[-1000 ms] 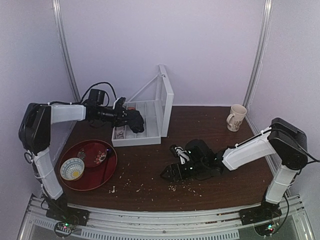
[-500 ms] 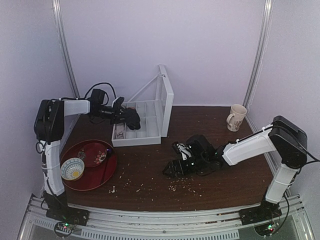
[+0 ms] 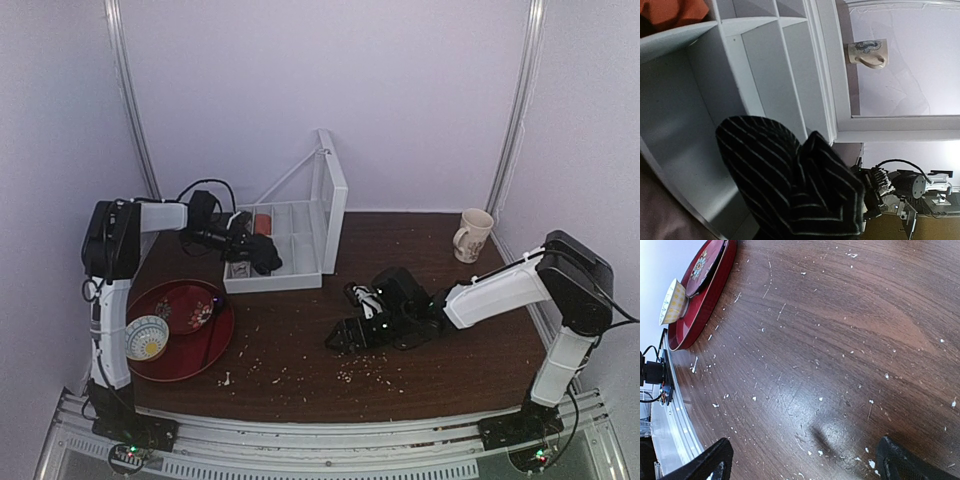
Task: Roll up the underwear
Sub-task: Place the underwear in the storage box.
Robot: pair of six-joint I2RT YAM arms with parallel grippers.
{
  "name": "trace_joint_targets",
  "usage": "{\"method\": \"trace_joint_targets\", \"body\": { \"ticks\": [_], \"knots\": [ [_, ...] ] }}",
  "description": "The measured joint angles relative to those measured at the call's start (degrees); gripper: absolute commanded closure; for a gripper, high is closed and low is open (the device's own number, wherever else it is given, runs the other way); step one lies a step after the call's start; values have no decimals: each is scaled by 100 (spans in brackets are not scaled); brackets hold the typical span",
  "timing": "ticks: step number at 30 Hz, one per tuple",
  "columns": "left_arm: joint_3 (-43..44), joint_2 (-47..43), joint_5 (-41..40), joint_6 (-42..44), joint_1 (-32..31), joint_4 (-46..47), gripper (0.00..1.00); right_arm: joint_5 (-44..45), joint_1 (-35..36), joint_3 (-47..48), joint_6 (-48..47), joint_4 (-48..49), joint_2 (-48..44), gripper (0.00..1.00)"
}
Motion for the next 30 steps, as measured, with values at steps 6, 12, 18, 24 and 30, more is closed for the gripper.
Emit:
{"method": "trace_joint_targets", "body": {
  "ticks": [6,12,18,24,30],
  "knots": [
    [426,168,-422,365,-2,-695,100,-28,-9,2,0,15,11,0],
    [673,295,-754,496,-2,-1147,100,-52,-13,52,4,15,52,0],
    [979,426,-1130,522,-66,-1574,100,-74,-22,68,4,24,74,0],
    [1292,535,-1593,505,-262,-1838,100,-79,-22,72,4,42,83,0],
    [1814,713,-2227,446,-457,-2341,100,-79,-22,72,26,57,83,0]
  ]
}}
